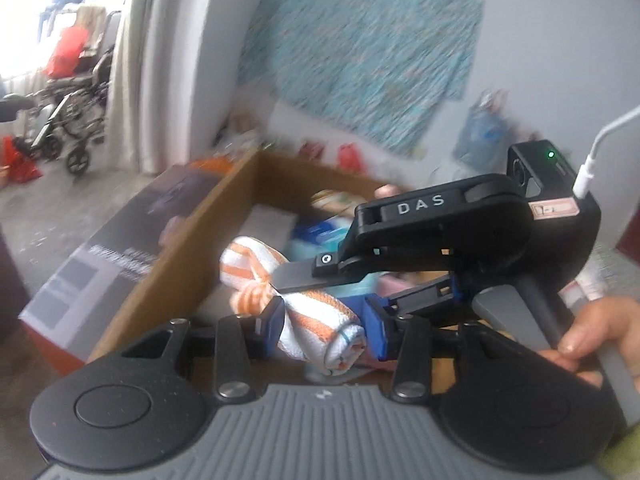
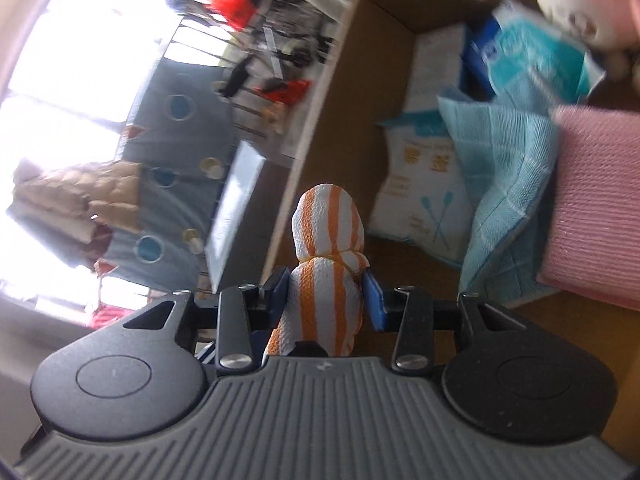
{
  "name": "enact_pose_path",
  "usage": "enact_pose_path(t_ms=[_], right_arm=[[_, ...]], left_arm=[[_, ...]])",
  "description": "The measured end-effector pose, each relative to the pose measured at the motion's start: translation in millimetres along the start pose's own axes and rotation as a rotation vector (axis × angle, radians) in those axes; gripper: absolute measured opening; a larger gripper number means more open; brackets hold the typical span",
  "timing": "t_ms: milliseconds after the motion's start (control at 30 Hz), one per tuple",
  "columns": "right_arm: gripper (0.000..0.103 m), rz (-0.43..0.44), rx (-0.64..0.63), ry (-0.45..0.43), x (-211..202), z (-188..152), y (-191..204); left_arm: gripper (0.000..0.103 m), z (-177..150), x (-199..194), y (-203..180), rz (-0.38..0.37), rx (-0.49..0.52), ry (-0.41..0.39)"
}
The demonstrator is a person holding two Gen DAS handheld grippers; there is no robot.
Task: Organize soft objects
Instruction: 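Lift the striped towel with the right gripper and carry into the box, then open the right gripper to release the striped towel in the box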
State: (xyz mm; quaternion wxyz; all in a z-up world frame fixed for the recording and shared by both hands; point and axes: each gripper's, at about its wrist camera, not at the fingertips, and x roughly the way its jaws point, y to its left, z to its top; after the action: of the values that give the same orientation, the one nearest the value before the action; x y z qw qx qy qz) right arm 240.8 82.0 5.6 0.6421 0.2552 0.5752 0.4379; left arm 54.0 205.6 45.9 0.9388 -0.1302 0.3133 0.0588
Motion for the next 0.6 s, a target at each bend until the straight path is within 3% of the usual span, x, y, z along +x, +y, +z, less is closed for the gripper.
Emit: enact_pose_path(t_ms=[100,167,433,600], right_arm=[[0.039,-0.045,0.067,0.043,32,6,-17],[0.039,-0.048,0.118,0.08,50,6,-28],[0.039,-0.041,0.188,0.161,81,-7,-39],[0.04,-0.022,0.206,0.173,95,-15,-37]], left_arm=[[0.053,-3,-4,15,0.074,-0.003,-0.007],[0.059,-7,-14,19,0.068,-0.021,-0.033],[0.066,-20,-62,34,0.094,-0.067,-0.144],[0.073,-25,-68,35,0.101,-0.083,-0.173]])
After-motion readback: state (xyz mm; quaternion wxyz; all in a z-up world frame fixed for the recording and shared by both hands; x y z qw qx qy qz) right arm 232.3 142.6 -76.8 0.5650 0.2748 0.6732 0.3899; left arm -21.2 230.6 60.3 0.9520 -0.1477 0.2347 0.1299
